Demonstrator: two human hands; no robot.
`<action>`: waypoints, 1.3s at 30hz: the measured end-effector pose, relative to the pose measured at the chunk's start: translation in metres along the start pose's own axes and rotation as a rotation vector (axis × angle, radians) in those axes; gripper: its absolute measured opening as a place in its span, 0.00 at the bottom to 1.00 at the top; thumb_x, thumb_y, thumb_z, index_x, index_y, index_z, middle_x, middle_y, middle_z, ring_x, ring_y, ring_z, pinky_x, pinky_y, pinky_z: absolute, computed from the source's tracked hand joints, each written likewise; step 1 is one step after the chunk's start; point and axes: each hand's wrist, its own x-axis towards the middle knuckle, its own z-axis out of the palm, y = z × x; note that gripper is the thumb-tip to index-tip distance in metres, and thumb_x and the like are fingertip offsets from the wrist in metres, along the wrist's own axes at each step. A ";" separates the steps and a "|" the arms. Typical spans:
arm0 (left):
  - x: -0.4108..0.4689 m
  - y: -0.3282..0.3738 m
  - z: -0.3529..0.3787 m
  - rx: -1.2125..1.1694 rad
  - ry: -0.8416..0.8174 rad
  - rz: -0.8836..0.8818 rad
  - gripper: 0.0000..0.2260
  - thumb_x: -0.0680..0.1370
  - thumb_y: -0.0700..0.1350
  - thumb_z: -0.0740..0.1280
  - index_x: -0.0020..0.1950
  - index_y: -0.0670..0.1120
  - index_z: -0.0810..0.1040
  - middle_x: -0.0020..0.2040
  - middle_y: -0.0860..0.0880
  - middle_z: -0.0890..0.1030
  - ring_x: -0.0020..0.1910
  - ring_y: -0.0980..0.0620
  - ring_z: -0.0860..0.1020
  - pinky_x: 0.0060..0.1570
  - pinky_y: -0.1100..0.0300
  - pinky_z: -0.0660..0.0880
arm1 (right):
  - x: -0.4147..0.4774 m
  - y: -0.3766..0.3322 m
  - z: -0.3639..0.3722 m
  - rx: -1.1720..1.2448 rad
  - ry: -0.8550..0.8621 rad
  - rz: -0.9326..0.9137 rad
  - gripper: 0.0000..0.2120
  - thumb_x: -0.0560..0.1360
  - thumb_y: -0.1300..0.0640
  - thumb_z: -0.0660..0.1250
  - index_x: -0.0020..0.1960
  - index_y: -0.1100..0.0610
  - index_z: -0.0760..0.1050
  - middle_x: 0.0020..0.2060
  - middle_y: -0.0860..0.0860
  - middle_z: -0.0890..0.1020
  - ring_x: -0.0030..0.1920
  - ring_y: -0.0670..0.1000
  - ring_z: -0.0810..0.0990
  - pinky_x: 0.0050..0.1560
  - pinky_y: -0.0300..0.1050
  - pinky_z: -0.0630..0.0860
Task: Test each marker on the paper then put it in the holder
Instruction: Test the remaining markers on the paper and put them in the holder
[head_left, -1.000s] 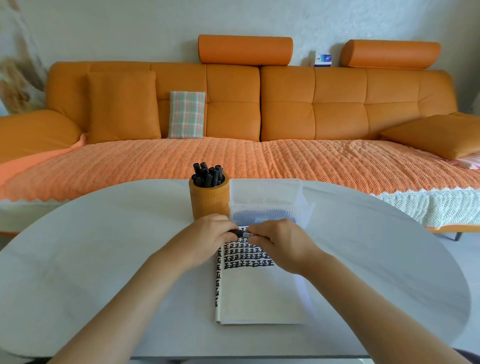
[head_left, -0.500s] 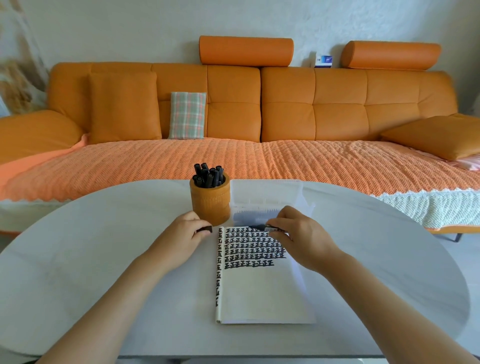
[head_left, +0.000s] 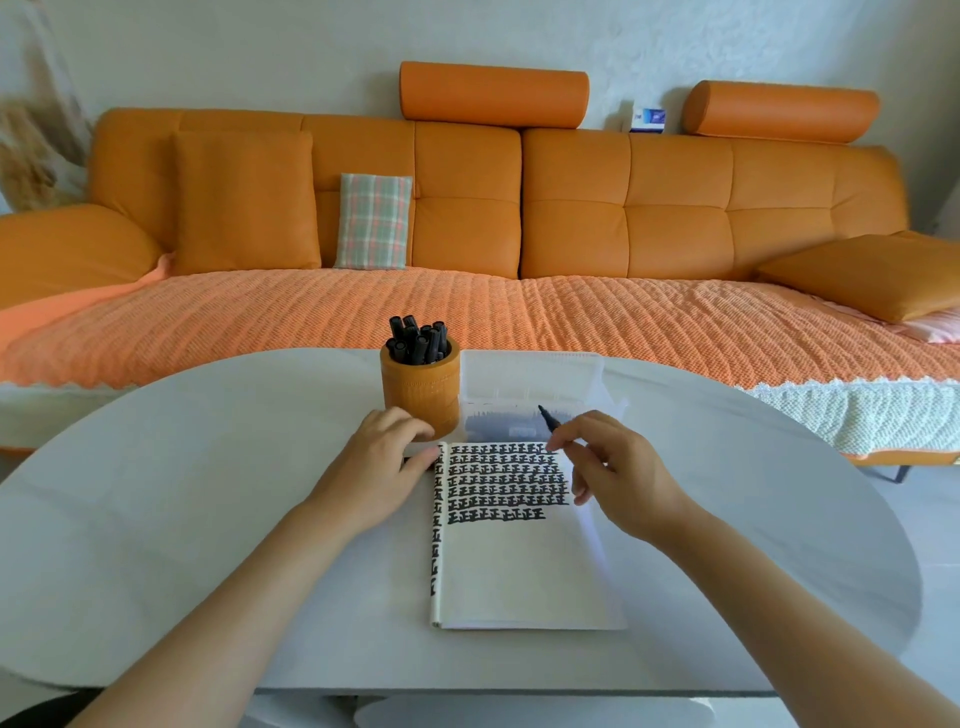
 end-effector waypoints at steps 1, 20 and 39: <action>0.000 0.007 -0.002 -0.019 0.016 0.039 0.12 0.80 0.52 0.63 0.59 0.48 0.78 0.55 0.56 0.75 0.59 0.57 0.70 0.60 0.58 0.70 | -0.001 -0.001 -0.002 0.113 0.003 0.056 0.17 0.81 0.69 0.57 0.50 0.52 0.81 0.44 0.50 0.80 0.32 0.52 0.82 0.38 0.42 0.79; -0.041 0.087 0.022 -0.007 -0.255 0.458 0.14 0.77 0.57 0.63 0.57 0.52 0.80 0.47 0.54 0.72 0.47 0.57 0.69 0.43 0.66 0.65 | -0.025 0.009 0.008 0.397 -0.026 0.309 0.06 0.73 0.68 0.71 0.39 0.62 0.75 0.30 0.57 0.79 0.27 0.55 0.76 0.27 0.41 0.70; -0.041 0.089 0.022 -0.029 -0.293 0.393 0.16 0.76 0.58 0.64 0.59 0.53 0.80 0.48 0.56 0.71 0.48 0.59 0.66 0.46 0.65 0.65 | -0.026 0.013 0.015 0.253 -0.059 0.244 0.11 0.72 0.65 0.70 0.37 0.62 0.69 0.30 0.50 0.75 0.31 0.50 0.70 0.32 0.44 0.66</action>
